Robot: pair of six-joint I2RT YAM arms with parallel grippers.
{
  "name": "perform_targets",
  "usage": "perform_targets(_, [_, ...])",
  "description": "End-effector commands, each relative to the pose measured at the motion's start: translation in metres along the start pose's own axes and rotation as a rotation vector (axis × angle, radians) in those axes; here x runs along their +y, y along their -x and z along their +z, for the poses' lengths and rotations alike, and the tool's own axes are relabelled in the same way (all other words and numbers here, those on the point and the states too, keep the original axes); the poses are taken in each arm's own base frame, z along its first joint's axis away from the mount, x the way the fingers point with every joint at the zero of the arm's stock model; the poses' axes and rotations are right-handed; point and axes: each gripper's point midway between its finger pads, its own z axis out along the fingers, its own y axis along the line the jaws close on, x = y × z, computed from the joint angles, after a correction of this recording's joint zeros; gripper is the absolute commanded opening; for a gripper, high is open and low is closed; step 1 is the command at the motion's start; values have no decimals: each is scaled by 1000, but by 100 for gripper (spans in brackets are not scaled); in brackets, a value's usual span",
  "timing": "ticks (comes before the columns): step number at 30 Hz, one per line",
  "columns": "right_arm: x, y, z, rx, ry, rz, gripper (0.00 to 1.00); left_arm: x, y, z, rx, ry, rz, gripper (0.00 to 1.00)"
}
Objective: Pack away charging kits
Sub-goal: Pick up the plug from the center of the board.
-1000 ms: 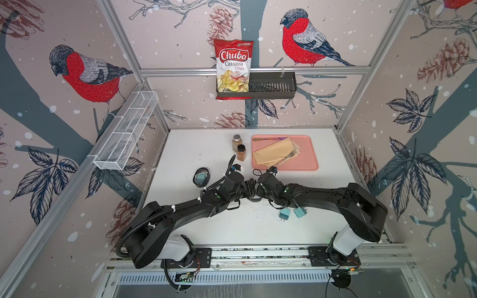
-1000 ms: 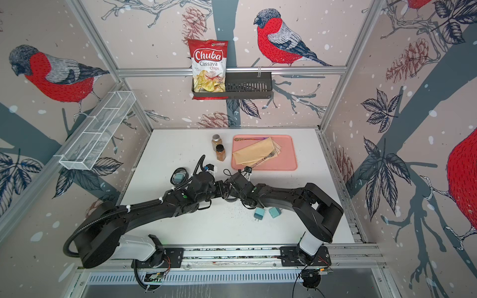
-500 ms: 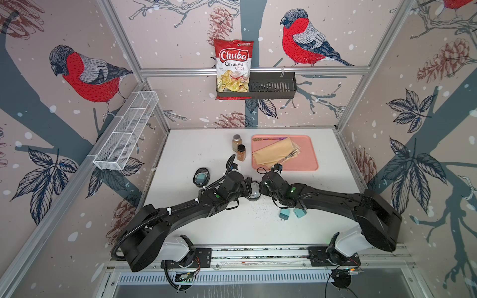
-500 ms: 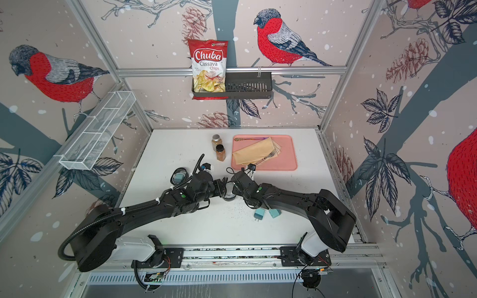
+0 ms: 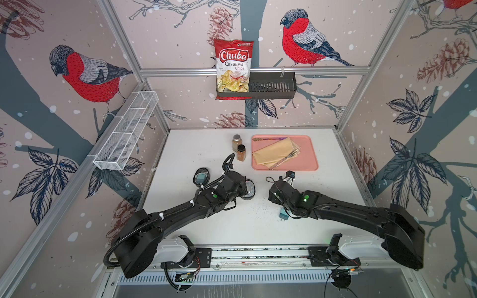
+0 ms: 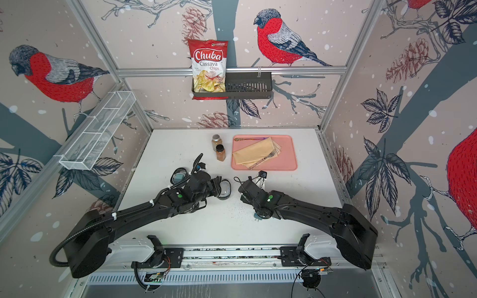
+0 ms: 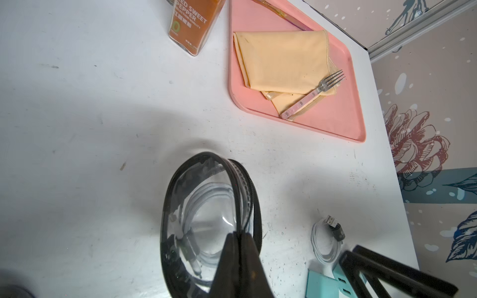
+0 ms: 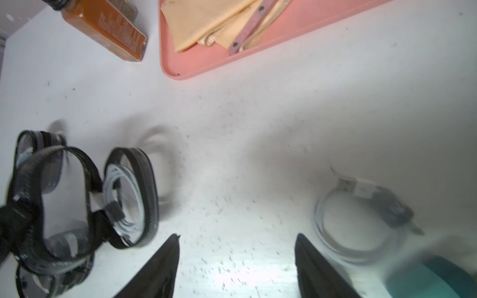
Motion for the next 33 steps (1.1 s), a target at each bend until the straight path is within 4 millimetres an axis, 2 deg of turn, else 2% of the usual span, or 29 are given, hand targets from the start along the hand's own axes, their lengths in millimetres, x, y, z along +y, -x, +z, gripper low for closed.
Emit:
perform_targets(1, [-29,-16,-11,10,-73,32,70,8,4,-4,-22,52,-2,0])
perform_targets(6, [-39,-44,-16,54,-54,53,70,11,1,-5,-9,69,13,0])
perform_targets(10, [-43,-59,-9,77,-74,51,71,11,-2,-5,3,68,18,0])
perform_targets(16, [-44,-67,4,87,-94,54,72,8,-4,-3,18,58,24,0])
perform_targets(20, [-53,-71,15,88,-133,39,71,6,-4,-3,19,56,29,0])
perform_targets(26, [-58,-78,28,123,-152,25,50,1,-9,-5,43,28,44,0])
perform_targets(33, [-47,-77,29,118,-117,14,30,-12,-12,-4,74,-26,81,0])
